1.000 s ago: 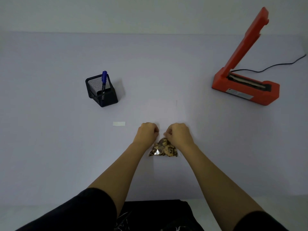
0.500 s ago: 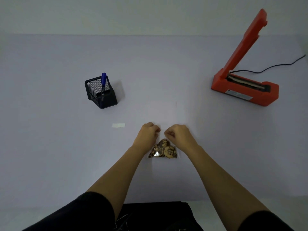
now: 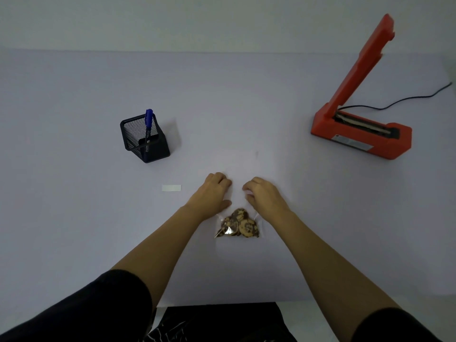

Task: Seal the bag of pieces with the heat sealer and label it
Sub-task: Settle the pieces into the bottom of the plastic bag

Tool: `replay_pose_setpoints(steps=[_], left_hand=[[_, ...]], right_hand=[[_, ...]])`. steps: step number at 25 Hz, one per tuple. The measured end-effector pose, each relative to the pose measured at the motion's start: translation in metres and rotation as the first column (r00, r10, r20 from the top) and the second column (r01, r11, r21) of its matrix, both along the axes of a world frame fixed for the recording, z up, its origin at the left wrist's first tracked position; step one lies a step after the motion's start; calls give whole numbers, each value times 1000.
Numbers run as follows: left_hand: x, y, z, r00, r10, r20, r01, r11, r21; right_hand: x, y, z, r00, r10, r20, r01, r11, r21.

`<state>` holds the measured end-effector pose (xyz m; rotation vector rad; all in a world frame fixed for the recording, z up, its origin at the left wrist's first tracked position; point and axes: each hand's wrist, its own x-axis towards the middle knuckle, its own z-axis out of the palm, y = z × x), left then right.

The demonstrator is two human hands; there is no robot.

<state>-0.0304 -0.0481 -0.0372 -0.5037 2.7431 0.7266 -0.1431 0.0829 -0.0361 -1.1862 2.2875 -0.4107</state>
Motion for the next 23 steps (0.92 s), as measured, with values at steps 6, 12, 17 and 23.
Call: replay_pose_setpoints(steps=[6, 12, 17, 23], left_hand=[[-17, -13, 9, 994, -67, 87, 69, 997, -22], [-33, -22, 14, 982, -106, 156, 120, 989, -86], [-41, -29, 12, 978, -114, 175, 141, 978, -154], [-40, -34, 9, 978, -91, 187, 116, 984, -133]], right_hand=[[-17, -13, 6, 999, 54, -3, -53, 992, 114], [-31, -32, 14, 993, 98, -69, -81, 972, 223], [-44, -43, 17, 977, 158, -146, -106, 944, 313], [-48, -48, 17, 973, 177, -151, -115, 930, 348]])
